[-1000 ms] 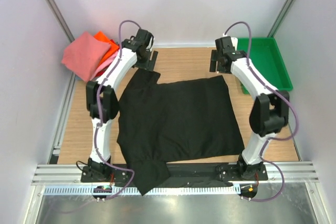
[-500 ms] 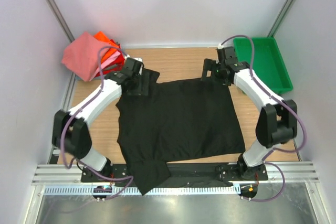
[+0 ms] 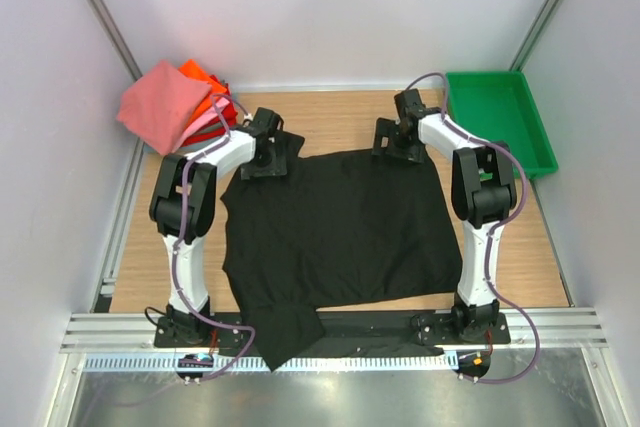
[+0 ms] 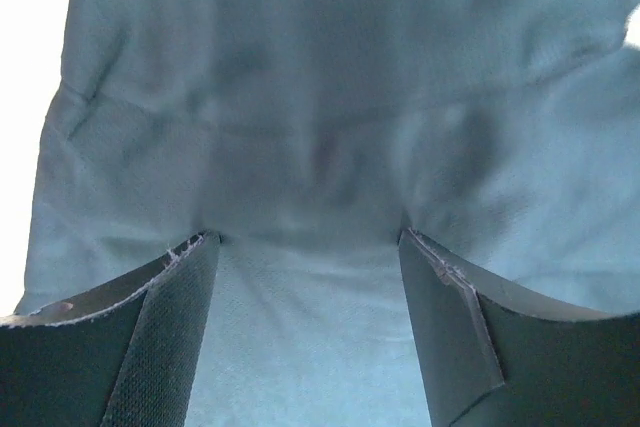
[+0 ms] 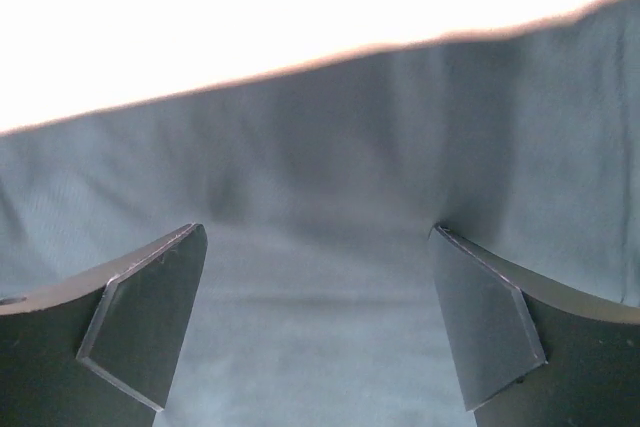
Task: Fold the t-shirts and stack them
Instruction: Flatten the tshirt out, then fold the tshirt
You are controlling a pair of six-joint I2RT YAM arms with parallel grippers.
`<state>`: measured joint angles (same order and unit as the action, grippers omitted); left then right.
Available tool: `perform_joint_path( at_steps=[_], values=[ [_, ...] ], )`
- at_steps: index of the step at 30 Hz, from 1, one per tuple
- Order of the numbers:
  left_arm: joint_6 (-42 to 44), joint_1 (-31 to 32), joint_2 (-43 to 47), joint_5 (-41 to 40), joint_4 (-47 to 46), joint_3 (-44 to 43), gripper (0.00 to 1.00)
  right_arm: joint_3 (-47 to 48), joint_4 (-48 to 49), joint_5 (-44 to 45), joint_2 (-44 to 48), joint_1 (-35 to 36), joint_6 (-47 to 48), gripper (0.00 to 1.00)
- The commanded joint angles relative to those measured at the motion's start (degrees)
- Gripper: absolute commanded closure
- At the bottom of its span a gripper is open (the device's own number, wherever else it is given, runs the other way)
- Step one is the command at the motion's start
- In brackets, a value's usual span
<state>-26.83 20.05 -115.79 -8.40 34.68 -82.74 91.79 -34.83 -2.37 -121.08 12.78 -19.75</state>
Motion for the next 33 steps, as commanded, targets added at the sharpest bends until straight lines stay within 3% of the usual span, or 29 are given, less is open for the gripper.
perform_joint_path(
  at_steps=[1, 6, 15, 20, 23, 24, 28, 29, 30, 31, 33],
  values=[
    [-0.68, -0.37, -3.91, -0.65, -1.19, -5.58, 0.27, 3.91, 0.11, 2.11, -3.9, -1.44, 0.15, 0.0],
    [1.25, -0.45, -8.83, -2.4, 0.39, -12.61, 0.27, 7.0, -0.15, 3.7, -8.29, -2.75, -0.29, 0.0],
    [3.89, -1.6, -16.66, -3.02, 7.06, -28.51, 0.28, 22.27, -5.06, 3.08, -15.77, -3.11, 0.06, 0.01],
    [4.59, -0.99, -11.6, -3.72, 14.97, -36.35, 0.27, 25.73, -9.2, 3.16, -12.54, -3.02, -0.03, 0.0],
    [4.59, 0.59, -4.12, -6.53, 16.74, -31.27, 0.25, 22.39, -9.29, 3.77, -7.27, -2.49, -0.03, 0.0],
    [4.59, 2.08, 2.08, -7.49, 17.17, -28.99, 0.25, 20.47, -9.81, 4.3, -3.42, -2.23, 0.41, 0.0],
    [1.0, 6.13, 19.15, -11.63, 19.63, -13.8, 0.23, 12.47, -11.05, 6.94, 8.99, -0.12, 1.03, 0.0],
    [-2.4, 7.79, 22.76, -11.46, 19.64, -6.28, 0.23, 10.01, -10.96, 7.29, 11.63, 0.75, 0.85, 0.0],
    [-4.18, 8.94, 30.54, -11.11, 19.29, -2.29, 0.23, 4.51, -10.44, 7.47, 17.57, 1.28, 0.59, 0.0],
    [-6.37, 10.26, 34.19, -10.85, 19.38, 5.32, 0.24, 1.41, -9.91, 7.73, 20.41, 1.72, -0.37, 0.0],
    [-12.52, 14.65, 41.74, -9.88, 19.73, 12.57, 0.29, -7.88, -8.5, 9.21, 26.65, 3.57, -1.6, 0.0]
  ],
)
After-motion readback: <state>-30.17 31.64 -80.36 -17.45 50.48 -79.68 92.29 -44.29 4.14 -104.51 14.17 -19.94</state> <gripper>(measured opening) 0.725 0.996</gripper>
